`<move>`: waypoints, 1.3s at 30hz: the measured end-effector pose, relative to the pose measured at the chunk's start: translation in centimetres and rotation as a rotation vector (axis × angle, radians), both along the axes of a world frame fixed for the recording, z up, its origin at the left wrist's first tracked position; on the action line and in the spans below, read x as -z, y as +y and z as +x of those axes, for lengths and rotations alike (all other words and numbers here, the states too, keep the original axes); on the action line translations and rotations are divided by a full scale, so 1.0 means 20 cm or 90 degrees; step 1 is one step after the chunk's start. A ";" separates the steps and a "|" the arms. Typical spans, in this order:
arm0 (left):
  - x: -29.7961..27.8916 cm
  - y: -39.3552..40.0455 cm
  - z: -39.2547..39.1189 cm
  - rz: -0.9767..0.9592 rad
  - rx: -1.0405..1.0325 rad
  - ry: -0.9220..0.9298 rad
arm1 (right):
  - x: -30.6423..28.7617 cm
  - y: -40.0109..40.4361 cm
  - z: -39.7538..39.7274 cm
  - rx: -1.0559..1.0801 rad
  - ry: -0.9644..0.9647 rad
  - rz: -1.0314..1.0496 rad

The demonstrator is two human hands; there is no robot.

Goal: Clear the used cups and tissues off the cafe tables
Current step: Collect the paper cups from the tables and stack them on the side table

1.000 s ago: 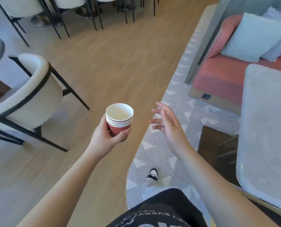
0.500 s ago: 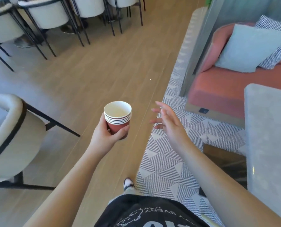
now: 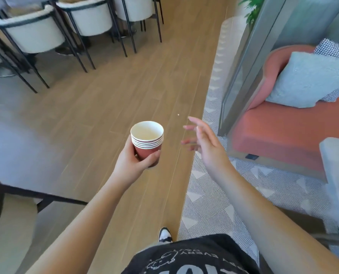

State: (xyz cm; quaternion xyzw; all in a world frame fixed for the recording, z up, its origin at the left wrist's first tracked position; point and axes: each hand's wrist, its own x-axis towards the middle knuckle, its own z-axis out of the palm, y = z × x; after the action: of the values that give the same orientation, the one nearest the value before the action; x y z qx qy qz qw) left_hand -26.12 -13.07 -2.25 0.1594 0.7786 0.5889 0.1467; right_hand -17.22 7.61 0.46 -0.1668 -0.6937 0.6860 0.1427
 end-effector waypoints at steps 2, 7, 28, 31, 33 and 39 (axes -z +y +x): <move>-0.02 0.07 -0.17 0.006 0.012 -0.002 | -0.02 0.05 -0.14 0.009 0.006 0.011; 0.00 0.23 -0.51 0.013 0.028 -0.010 | 0.03 0.22 -0.45 0.043 -0.009 0.002; -0.03 1.34 -2.03 -0.012 0.005 -0.029 | 0.09 1.34 -2.04 0.004 -0.040 0.024; -0.01 1.44 -2.24 -0.009 0.007 -0.033 | 0.12 1.44 -2.23 0.008 -0.058 0.016; 0.03 1.50 -2.39 -0.011 0.013 -0.039 | 0.14 1.51 -2.37 0.014 -0.068 0.014; 0.12 1.70 -2.97 0.008 0.028 -0.040 | 0.19 1.70 -2.88 0.013 -0.071 0.064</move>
State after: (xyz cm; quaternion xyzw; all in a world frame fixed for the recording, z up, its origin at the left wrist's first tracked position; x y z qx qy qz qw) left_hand -85.52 20.84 -4.74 0.1586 0.7660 0.5955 0.1829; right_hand -74.87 41.54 -3.33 -0.2045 -0.7323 0.6386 0.1186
